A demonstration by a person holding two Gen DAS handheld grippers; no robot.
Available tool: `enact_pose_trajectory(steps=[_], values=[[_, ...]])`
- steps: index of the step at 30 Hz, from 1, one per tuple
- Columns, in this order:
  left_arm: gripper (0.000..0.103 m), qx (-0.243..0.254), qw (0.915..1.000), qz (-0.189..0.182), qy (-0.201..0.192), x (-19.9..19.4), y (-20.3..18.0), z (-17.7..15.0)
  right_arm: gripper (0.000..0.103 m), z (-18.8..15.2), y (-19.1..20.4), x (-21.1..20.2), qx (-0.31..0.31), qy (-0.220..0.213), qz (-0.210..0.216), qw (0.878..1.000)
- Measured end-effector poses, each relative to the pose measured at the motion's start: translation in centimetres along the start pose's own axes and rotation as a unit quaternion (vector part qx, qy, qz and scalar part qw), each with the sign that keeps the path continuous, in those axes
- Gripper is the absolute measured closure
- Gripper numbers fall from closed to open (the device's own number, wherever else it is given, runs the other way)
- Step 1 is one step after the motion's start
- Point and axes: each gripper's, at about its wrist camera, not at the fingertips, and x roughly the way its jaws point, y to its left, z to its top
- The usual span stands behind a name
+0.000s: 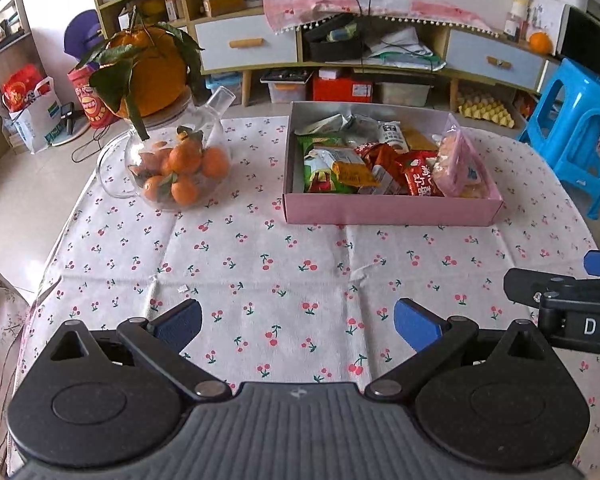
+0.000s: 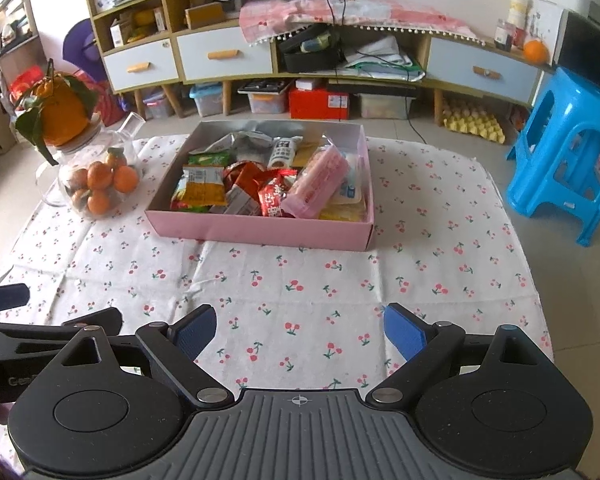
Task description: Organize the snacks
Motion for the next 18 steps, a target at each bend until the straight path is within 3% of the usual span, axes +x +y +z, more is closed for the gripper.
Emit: enact_pose_trajectory(steps=[18], values=[[0.000, 0.012, 0.9999, 0.007, -0.004, -0.19, -0.85, -0.13, 0.010, -0.25, -0.75, 0.63, 0.006, 0.013, -0.002, 1.000]])
